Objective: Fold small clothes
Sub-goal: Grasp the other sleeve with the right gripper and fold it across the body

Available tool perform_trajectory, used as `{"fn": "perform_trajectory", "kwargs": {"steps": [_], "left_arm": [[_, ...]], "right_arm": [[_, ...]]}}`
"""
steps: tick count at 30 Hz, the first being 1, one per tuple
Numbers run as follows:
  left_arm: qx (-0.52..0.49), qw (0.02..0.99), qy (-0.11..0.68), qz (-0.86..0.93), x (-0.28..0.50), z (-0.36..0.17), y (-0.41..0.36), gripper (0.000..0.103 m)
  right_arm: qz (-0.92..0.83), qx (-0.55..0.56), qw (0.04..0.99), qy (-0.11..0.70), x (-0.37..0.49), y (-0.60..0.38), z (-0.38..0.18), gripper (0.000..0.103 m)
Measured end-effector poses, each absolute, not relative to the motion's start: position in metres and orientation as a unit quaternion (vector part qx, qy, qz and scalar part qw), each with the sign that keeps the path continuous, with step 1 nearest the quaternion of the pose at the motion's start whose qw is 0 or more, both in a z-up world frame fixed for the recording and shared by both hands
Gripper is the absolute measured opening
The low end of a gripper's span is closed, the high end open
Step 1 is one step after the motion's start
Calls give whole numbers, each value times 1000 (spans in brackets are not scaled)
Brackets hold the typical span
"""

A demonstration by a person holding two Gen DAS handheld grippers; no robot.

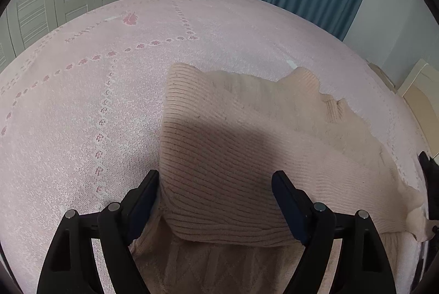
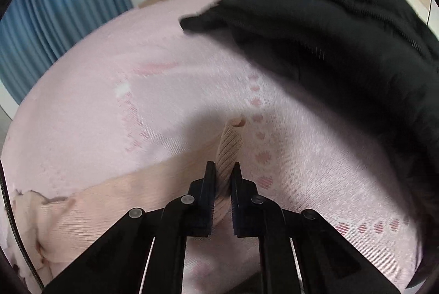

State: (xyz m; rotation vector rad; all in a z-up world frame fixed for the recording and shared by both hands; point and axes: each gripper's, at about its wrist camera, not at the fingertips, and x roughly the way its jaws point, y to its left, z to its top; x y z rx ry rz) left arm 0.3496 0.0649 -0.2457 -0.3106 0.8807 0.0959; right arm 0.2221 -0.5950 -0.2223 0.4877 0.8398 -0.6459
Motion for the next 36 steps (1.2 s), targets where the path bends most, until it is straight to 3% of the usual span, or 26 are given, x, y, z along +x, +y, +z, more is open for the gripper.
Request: {"fn": "perform_trajectory", "kwargs": {"steps": [9,15,22,27,31,36], "left_arm": [[-191,896,400,14,338,-229,84,81],[-195,897,396,7,329,-221,106,81],[-214,891,395,59,323,-219,152,81],[-253,882,393,70,316,-222,179,81],[-255,882,391,61,315,-222,182,81],[-242,888,390,24,315,-218,169,81]], "right_arm": [[-262,163,888,340,238,-511,-122,10],[-196,89,920,327,277,-385,-74,9],[-47,73,937,339,334,-202,-69,9],[76,106,921,367,358,-82,-103,10],[146,158,881,421,370,-40,-163,33],[117,179,889,404,349,-95,-179,49]]}}
